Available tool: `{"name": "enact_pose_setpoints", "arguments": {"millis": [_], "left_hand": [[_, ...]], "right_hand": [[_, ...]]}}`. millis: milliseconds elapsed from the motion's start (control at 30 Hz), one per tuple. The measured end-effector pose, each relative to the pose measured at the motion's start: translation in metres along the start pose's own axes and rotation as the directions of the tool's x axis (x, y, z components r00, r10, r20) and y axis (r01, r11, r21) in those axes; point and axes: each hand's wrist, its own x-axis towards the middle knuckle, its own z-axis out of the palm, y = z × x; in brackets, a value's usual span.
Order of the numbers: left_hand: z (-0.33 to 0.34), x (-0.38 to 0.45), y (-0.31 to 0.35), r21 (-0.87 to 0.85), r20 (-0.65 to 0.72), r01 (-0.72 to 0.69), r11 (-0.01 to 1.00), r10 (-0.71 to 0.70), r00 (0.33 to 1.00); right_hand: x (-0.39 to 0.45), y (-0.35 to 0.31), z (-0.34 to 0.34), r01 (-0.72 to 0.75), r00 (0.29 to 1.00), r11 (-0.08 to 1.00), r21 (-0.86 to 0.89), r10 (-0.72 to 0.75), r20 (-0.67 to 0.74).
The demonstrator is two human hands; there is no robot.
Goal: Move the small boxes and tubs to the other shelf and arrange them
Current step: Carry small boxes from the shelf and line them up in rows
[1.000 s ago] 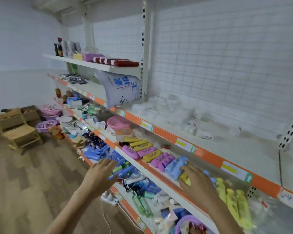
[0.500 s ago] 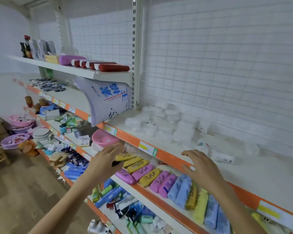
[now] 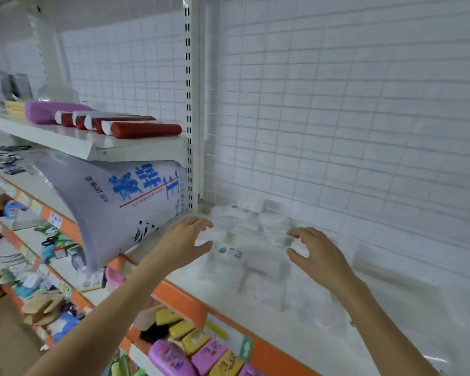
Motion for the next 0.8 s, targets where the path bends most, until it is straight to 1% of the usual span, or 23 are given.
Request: {"name": "enact_pose_setpoints", "arguments": {"millis": [200, 333, 400, 500, 567, 667, 733, 800], "left_hand": [[0.03, 0.076, -0.032, -0.099, 0.097, 0.035, 0.994, -0.025, 0.995], [0.053, 0.125, -0.051, -0.121, 0.205, 0.019, 0.993, 0.006, 0.979], [0.065, 0.145, -0.058, -0.128, 0.261, 0.011, 0.992, 0.023, 0.965], [0.082, 0.168, -0.066, -0.213, 0.315, 0.009, 0.977, 0.06, 0.947], [0.092, 0.18, -0.073, -0.282, 0.332, 0.013, 0.959, 0.085, 0.94], [0.109, 0.193, -0.082, -0.37, 0.381, 0.039, 0.928, 0.114, 0.918], [0.119, 0.197, -0.086, -0.376, 0.379, 0.008, 0.927, 0.146, 0.914], [0.126, 0.2, -0.087, -0.346, 0.339, -0.061, 0.936, 0.186, 0.922]], "right_hand": [[0.071, 0.007, 0.026, -0.044, 0.998, 0.999, 0.008, 0.044, 0.055], [0.112, 0.009, 0.05, -0.109, 0.988, 0.994, 0.005, 0.108, 0.113], [0.131, 0.007, 0.063, -0.12, 0.987, 0.993, 0.018, 0.117, 0.109], [0.157, -0.001, 0.081, -0.162, 0.982, 0.986, 0.038, 0.157, 0.101], [0.175, -0.006, 0.093, -0.229, 0.971, 0.973, 0.01, 0.228, 0.066], [0.191, -0.014, 0.109, -0.319, 0.947, 0.934, -0.159, 0.32, -0.019], [0.195, -0.018, 0.117, -0.355, 0.935, 0.905, -0.233, 0.349, -0.067], [0.196, -0.019, 0.12, -0.383, 0.923, 0.892, -0.241, 0.356, -0.149]]}}
